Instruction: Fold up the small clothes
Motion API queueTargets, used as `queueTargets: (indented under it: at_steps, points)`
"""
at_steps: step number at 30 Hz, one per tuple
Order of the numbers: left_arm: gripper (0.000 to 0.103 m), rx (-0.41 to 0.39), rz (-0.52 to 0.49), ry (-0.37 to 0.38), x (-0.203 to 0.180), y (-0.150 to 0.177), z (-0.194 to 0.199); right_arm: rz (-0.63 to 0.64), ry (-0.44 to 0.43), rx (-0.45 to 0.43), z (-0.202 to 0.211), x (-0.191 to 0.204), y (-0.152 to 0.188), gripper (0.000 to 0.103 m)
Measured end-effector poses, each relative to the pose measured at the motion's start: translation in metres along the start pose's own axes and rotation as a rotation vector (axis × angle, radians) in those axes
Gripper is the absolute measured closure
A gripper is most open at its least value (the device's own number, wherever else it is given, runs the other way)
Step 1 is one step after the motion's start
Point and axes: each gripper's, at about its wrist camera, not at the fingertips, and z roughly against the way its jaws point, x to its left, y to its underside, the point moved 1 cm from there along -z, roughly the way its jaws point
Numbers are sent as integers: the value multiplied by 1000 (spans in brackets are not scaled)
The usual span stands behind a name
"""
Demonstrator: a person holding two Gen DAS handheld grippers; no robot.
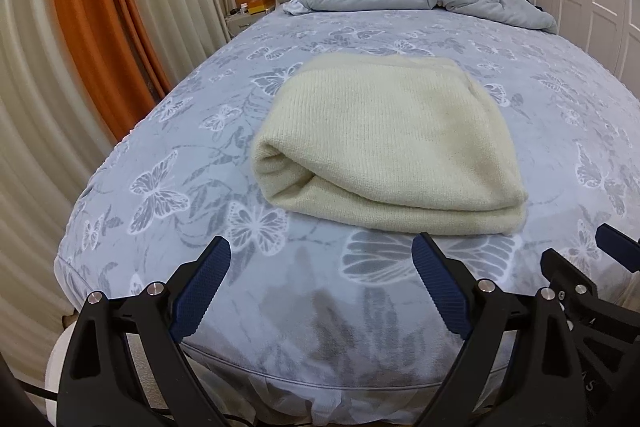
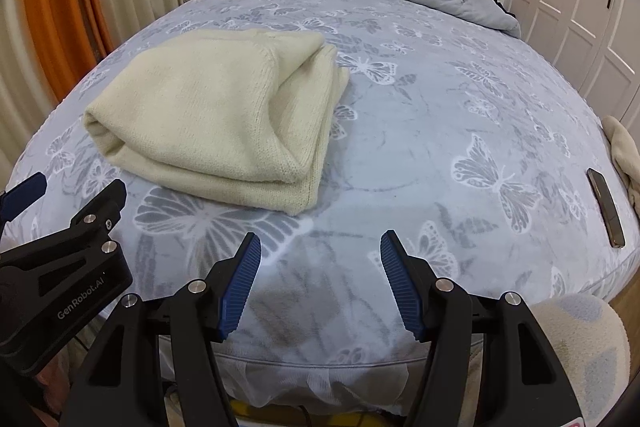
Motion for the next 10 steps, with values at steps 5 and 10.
queueTargets:
  at_steps: [5, 10]
  points:
    - [13, 19, 15, 4, 3, -1, -3, 2, 3, 0, 0, 2, 0, 42]
    - [13, 31, 24, 3, 6, 0, -5, 1, 6, -3, 1, 3, 0, 42]
